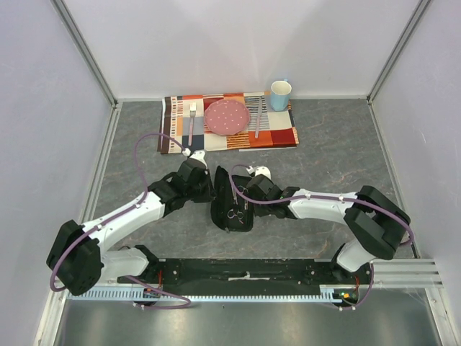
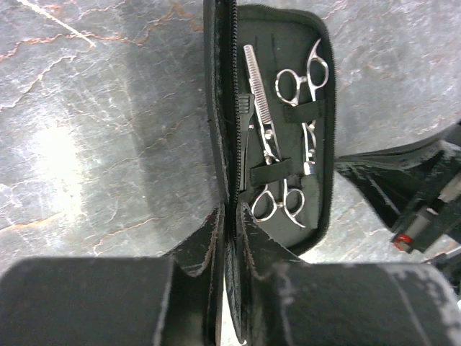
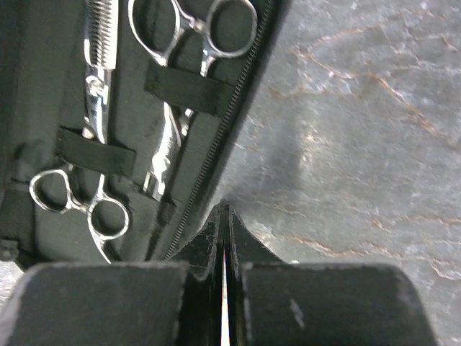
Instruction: Sort the hair-cutting tools
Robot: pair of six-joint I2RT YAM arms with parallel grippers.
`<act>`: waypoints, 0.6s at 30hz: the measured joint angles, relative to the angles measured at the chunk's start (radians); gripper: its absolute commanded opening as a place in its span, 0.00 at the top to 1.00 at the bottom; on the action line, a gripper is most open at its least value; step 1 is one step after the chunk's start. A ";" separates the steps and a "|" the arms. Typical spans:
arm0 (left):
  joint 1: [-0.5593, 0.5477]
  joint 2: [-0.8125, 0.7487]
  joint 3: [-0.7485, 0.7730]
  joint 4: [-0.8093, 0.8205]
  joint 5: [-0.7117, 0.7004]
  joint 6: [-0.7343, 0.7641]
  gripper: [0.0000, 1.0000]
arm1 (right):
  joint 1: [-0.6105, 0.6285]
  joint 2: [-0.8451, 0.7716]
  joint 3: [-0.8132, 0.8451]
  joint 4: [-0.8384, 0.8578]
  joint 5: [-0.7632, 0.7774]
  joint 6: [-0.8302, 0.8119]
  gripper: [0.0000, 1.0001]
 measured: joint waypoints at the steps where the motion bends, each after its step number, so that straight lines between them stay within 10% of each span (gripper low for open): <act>1: 0.000 0.000 0.005 0.000 0.006 0.001 0.80 | -0.002 0.008 0.003 0.019 -0.006 -0.001 1.00; 8: -0.001 0.000 0.011 0.065 0.069 0.010 0.60 | -0.008 0.042 0.007 0.113 -0.034 -0.010 1.00; 18: -0.001 0.001 -0.070 0.270 0.188 0.014 0.56 | -0.010 0.047 0.000 0.148 -0.050 -0.021 1.00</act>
